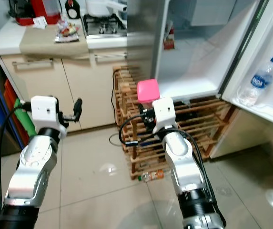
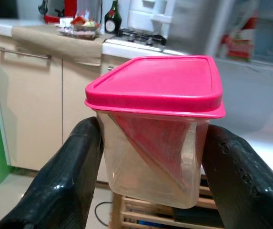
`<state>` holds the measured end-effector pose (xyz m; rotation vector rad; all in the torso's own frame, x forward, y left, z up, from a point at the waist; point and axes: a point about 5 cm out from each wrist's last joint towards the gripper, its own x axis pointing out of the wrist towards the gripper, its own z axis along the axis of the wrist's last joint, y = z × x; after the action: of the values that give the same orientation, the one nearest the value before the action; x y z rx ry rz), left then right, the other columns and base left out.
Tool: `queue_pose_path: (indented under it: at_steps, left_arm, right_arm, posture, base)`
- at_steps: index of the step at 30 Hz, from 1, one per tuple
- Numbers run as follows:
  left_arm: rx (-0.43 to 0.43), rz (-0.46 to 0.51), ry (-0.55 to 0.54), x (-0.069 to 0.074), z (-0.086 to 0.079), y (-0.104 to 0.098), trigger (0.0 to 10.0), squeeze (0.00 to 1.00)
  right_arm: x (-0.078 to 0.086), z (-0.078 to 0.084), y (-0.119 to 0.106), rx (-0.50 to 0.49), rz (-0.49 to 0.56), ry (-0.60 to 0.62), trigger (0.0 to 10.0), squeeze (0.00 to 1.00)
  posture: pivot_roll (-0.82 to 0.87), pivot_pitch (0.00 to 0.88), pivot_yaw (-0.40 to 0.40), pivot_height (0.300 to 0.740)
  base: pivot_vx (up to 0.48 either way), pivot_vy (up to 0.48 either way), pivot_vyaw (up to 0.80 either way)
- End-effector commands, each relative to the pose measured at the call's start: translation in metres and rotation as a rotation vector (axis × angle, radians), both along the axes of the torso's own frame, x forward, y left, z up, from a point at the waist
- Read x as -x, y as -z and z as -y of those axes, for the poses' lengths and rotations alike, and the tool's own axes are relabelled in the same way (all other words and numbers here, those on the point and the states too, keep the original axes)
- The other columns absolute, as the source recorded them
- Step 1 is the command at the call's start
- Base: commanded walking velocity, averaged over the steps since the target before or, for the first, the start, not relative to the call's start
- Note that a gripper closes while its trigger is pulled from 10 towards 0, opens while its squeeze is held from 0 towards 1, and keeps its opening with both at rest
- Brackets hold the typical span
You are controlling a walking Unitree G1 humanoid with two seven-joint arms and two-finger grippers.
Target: Restocking fridge
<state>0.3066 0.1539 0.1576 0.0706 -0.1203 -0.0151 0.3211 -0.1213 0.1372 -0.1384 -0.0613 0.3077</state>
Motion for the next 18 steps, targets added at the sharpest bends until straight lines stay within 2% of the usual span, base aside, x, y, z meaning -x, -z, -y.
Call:
queue_pose_path:
  at_steps: [1,5,8,12,18]
  left_arm:
    - [-0.017,-0.011,0.007,-0.001,0.005,0.002,10.0,0.0]
    - [-0.012,-0.024,-0.005,-0.003,0.003,0.005,10.0,0.0]
    - [0.002,-0.028,-0.068,-0.007,-0.005,0.007,10.0,0.0]
    - [0.003,-0.023,-0.064,-0.008,-0.003,0.006,10.0,0.0]
    - [-0.026,0.016,-0.038,-0.011,0.001,-0.002,10.0,0.0]
  right_arm:
    - [0.002,0.005,-0.001,0.011,0.005,0.003,0.0,0.0]
    - [0.004,0.003,0.0,0.014,0.004,-0.005,0.0,0.0]
    - [0.01,-0.002,0.001,0.03,0.002,-0.054,0.0,0.0]
    - [0.014,-0.008,0.001,0.042,0.006,-0.094,0.0,0.0]
    - [0.011,-0.011,0.003,0.018,-0.006,-0.095,0.0,0.0]
  posture:
    - [-0.12,0.0,0.046,0.74]
    - [-0.12,0.0,0.036,0.74]
    - [-0.12,0.0,0.033,0.74]
    - [-0.12,0.0,0.035,0.74]
    - [-0.12,0.0,0.048,0.74]
  base:
    - [0.0,-0.465,0.0]
    - [0.0,-0.465,0.0]
    - [0.0,-0.459,0.0]
    - [0.139,-0.416,0.0]
    - [0.0,0.0,0.0]
